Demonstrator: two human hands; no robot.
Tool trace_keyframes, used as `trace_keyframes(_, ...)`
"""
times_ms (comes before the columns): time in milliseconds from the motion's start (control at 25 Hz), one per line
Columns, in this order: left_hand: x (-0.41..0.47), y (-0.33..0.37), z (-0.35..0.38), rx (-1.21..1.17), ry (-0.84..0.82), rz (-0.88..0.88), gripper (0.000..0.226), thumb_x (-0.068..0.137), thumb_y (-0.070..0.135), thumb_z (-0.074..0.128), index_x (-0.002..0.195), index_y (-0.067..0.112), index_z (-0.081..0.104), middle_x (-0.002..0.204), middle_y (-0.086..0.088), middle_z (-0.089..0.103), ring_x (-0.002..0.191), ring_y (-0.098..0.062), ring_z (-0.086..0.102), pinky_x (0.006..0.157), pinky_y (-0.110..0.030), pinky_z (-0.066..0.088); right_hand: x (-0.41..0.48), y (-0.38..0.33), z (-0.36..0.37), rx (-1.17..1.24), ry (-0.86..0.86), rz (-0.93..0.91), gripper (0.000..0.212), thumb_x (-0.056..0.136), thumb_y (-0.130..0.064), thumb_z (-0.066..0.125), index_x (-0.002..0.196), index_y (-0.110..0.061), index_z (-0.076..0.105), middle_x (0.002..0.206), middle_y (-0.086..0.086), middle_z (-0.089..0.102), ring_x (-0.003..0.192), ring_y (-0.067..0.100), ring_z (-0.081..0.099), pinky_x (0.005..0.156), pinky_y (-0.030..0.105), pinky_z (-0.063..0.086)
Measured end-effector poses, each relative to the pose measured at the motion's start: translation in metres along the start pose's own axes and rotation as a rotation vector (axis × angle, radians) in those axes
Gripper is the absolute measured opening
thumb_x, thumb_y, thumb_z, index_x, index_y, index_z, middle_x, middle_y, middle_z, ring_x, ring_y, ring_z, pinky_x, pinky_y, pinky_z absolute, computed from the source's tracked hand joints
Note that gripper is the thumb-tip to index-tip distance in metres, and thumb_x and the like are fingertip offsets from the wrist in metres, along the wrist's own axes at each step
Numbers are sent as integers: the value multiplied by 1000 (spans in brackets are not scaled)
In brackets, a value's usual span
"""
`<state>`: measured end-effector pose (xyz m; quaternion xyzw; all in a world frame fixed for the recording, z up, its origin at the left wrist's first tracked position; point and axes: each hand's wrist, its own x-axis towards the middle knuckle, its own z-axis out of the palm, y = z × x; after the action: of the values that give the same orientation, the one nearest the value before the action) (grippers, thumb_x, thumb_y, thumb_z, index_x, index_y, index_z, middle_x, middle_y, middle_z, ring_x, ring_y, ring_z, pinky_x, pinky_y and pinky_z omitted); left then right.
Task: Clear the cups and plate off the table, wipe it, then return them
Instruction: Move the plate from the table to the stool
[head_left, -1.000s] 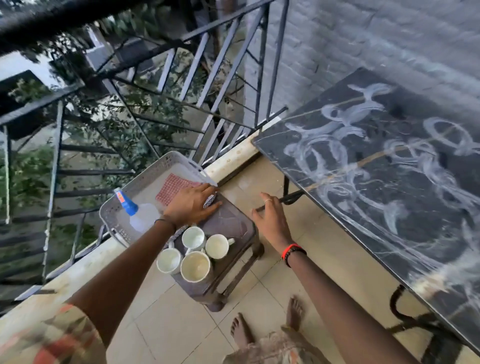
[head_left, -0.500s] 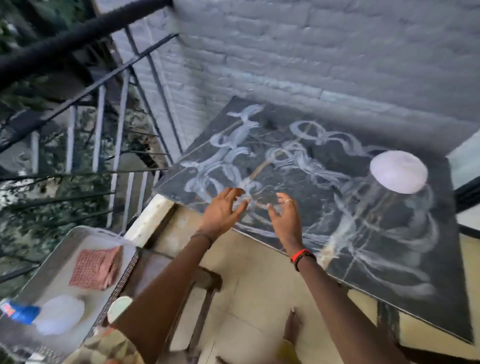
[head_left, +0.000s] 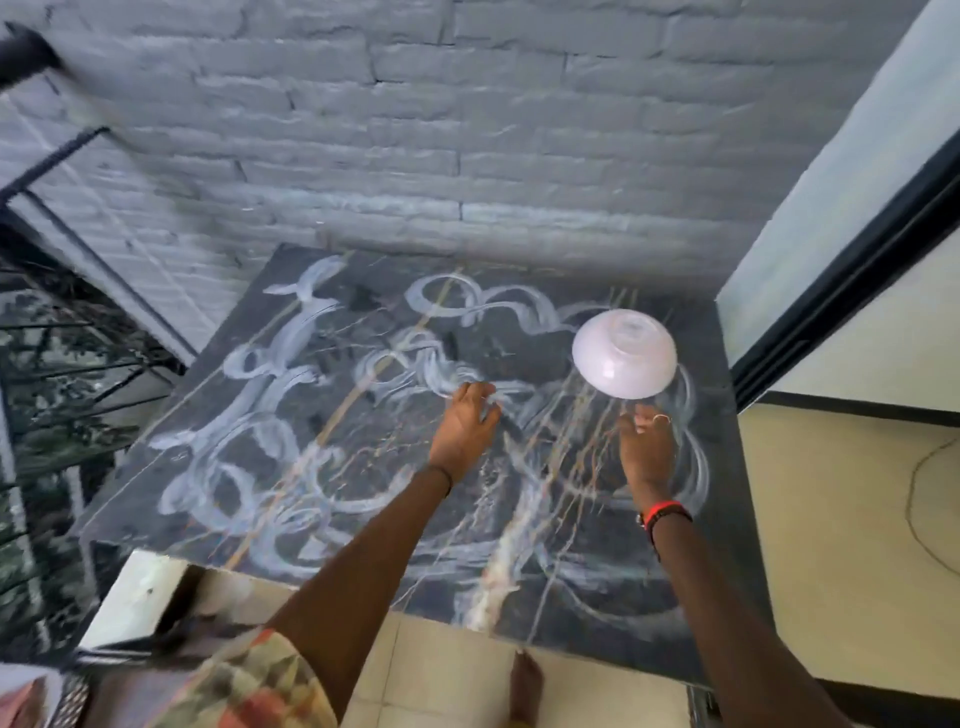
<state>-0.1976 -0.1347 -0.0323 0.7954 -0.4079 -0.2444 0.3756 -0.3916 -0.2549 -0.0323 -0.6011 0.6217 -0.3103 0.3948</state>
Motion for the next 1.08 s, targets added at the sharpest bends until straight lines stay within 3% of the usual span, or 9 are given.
trace_keyframes(120, 51, 37, 34, -44, -7, -101, 28, 96, 5, 52, 121, -6, 59, 126, -24, 55, 121, -36, 51, 103, -32, 34, 59, 0, -15, -36, -30, 0, 36, 94, -15, 56, 116, 13, 57, 114, 29, 62, 108, 40, 58, 90, 41, 46)
trace_keyframes(280, 109, 80, 75, -32, -94, -158, 36, 100, 14, 42, 131, -2, 53, 140, -20, 49, 131, -32, 44, 106, -31, 32, 122, -7, -19, -17, -28, 54, 43, 94, -21, 56, 121, 14, 54, 120, 30, 59, 109, 39, 57, 73, 23, 39)
trace_keyframes(440, 156, 98, 114, -32, -175, -294, 49, 103, 31, 37, 137, -3, 44, 146, -23, 38, 136, -35, 35, 112, -38, 29, 170, -7, -13, -101, -114, 205, 64, 96, -44, 49, 136, 6, 42, 139, 26, 45, 123, 37, 49, 97, 38, 42)
trace_keyframes(520, 171, 101, 127, -6, -175, -347, 52, 104, 32, 31, 139, -5, 41, 148, -23, 33, 138, -35, 31, 114, -39, 28, 185, -8, -9, -166, -160, 253, 69, 96, -51, 45, 137, 4, 41, 141, 26, 43, 125, 38, 46, 101, 43, 41)
trace_keyframes(760, 184, 98, 145, -73, -156, -417, 50, 104, 31, 33, 140, -2, 44, 152, -18, 30, 137, -35, 34, 115, -44, 30, 206, -14, -1, -269, -240, 292, 73, 97, -56, 34, 139, 3, 39, 143, 25, 39, 129, 38, 40, 105, 44, 38)
trace_keyframes(1080, 177, 97, 146, -276, -112, -471, 50, 104, 32, 33, 146, 6, 39, 146, -19, 42, 131, -36, 44, 109, -48, 39, 200, -14, 6, -168, -201, 369, 72, 94, -54, 44, 136, 4, 40, 140, 25, 43, 123, 39, 46, 102, 45, 42)
